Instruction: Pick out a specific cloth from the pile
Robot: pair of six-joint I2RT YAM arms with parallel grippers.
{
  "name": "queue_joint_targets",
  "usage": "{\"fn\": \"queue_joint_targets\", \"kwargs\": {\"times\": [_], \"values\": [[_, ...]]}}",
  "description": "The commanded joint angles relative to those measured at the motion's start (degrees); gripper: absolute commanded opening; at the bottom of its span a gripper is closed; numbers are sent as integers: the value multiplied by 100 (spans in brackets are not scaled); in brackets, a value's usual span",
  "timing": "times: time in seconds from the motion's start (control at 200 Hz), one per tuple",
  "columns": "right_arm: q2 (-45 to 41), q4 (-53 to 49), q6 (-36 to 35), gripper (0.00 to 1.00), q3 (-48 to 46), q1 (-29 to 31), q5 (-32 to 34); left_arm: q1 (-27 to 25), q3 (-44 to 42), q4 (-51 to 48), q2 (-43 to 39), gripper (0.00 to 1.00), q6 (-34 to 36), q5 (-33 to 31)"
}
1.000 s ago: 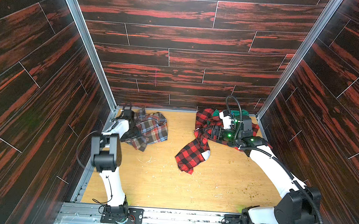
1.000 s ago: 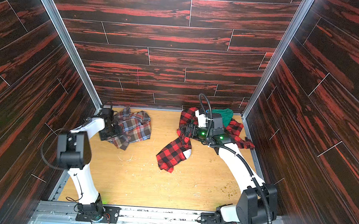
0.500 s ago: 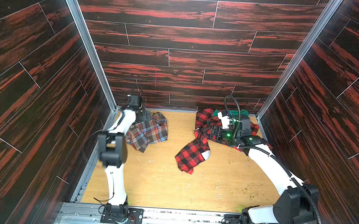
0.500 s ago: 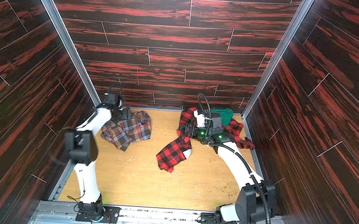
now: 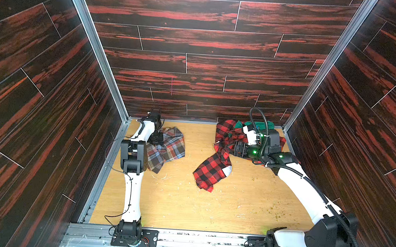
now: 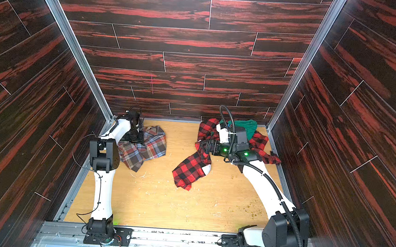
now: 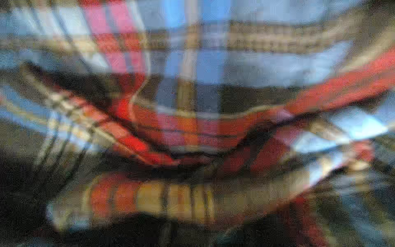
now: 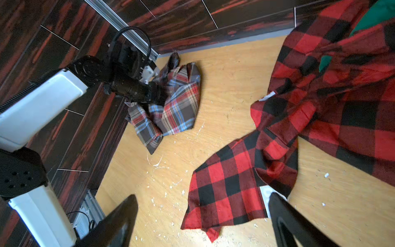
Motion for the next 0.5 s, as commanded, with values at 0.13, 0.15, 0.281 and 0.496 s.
{"fn": "queue_joint_targets", "kwargs": {"times": [0.13, 0.15, 0.281, 0.496], "values": [[216, -24, -29, 96, 248, 0, -185, 199, -1123, 801, -893, 0, -69, 156], [220, -19, -28, 96, 251, -1, -178, 216, -1249, 961, -1069, 0, -79, 74], [249, 89, 38, 96, 239, -1, -192, 320, -1720, 1662, -1937, 0, -147, -990], [380, 253, 151, 96, 275, -3, -275, 316, -1812, 2018, -2266, 0, -130, -1923]]}}
